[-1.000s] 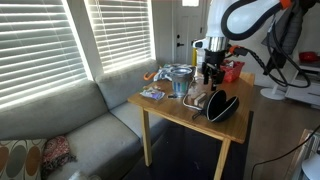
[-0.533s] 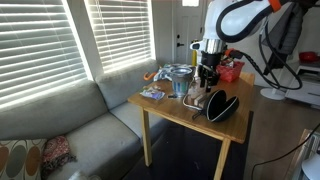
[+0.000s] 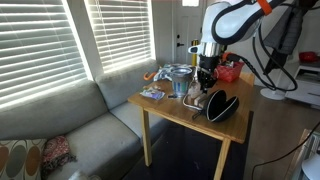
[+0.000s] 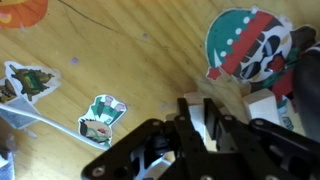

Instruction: Put one wooden block in the red basket

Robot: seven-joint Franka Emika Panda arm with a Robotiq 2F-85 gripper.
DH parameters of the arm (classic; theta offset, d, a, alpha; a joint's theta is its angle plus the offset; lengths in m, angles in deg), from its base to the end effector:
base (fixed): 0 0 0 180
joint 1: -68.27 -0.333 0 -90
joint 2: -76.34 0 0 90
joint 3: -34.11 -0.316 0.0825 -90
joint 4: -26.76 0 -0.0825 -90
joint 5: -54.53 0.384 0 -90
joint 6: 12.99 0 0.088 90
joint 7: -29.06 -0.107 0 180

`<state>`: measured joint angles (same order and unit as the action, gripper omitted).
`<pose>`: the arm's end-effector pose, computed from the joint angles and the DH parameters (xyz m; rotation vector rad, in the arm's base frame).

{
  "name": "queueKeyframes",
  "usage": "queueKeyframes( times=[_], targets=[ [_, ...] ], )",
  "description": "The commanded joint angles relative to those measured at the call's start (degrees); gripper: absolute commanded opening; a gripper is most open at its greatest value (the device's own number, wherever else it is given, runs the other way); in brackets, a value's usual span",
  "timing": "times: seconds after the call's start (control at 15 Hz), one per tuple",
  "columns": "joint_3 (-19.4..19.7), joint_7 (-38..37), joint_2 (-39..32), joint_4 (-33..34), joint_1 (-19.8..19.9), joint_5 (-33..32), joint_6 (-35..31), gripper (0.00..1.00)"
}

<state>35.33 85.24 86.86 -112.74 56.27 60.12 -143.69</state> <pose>0.4564 0.0893 0.3771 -2.6198 -1.6178 -0.0892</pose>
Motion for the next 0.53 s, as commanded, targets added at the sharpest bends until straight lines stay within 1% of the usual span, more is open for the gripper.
queueKeyframes(
  times=[0.0,0.07,0.13,0.2,0.33,0.47],
  targets=[
    [-1.0,1.37,-1.02,1.55,1.15,1.54,1.05,0.08],
    [-1.16,0.37,-0.55,1.95,1.32,1.16,2.67,0.05],
    [-1.2,-0.76,-0.12,2.6,1.65,0.65,5.7,0.08],
    [-1.27,-2.82,0.43,3.19,2.22,-0.09,9.3,0.08],
    [-0.88,-4.53,2.52,4.21,3.01,0.95,16.22,0.08],
    [-0.51,-7.64,5.6,4.84,4.28,0.89,21.79,0.08]
  ],
)
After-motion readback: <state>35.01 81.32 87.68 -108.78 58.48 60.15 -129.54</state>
